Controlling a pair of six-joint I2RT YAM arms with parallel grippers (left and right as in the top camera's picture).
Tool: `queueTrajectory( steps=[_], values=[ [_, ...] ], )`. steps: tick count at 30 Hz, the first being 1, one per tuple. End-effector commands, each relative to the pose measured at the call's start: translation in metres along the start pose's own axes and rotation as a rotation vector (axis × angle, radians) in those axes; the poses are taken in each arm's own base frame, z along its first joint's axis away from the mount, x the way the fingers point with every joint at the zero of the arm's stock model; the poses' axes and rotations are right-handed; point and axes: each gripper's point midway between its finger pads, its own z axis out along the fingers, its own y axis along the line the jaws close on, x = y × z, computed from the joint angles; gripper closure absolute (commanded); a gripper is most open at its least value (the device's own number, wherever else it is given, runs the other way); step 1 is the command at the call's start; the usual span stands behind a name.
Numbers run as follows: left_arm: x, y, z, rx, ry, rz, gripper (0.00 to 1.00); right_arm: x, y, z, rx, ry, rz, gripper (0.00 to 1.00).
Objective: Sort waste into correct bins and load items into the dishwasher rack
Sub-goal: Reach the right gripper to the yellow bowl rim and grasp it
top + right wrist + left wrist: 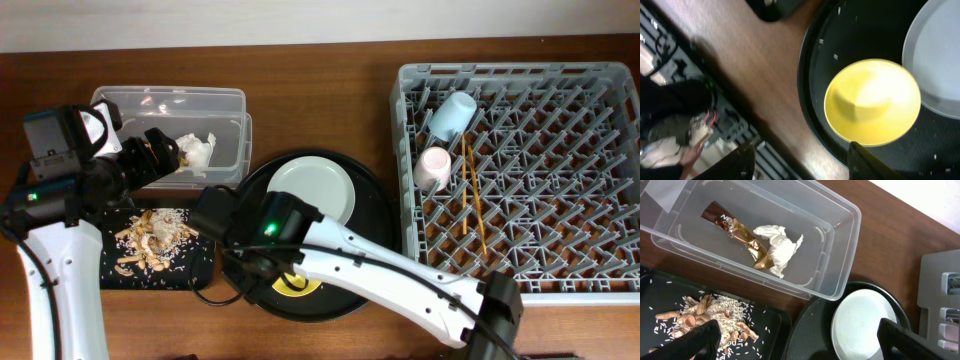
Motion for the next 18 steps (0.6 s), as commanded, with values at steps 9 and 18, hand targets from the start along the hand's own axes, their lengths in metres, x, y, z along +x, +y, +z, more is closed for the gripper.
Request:
queueTrajectory(
  steps=[9,18],
  values=[
    [-0.007,-0.001,-0.007,-0.002,-0.029,0.011,0.01,0.028,-0.016,0.072,0.068,0.056,0.041,0.70],
    [-0.007,-0.001,-0.007,-0.002,-0.029,0.011,0.01,0.028,-0.037,0.130,0.112,-0.053,0.034,0.72]
  ],
)
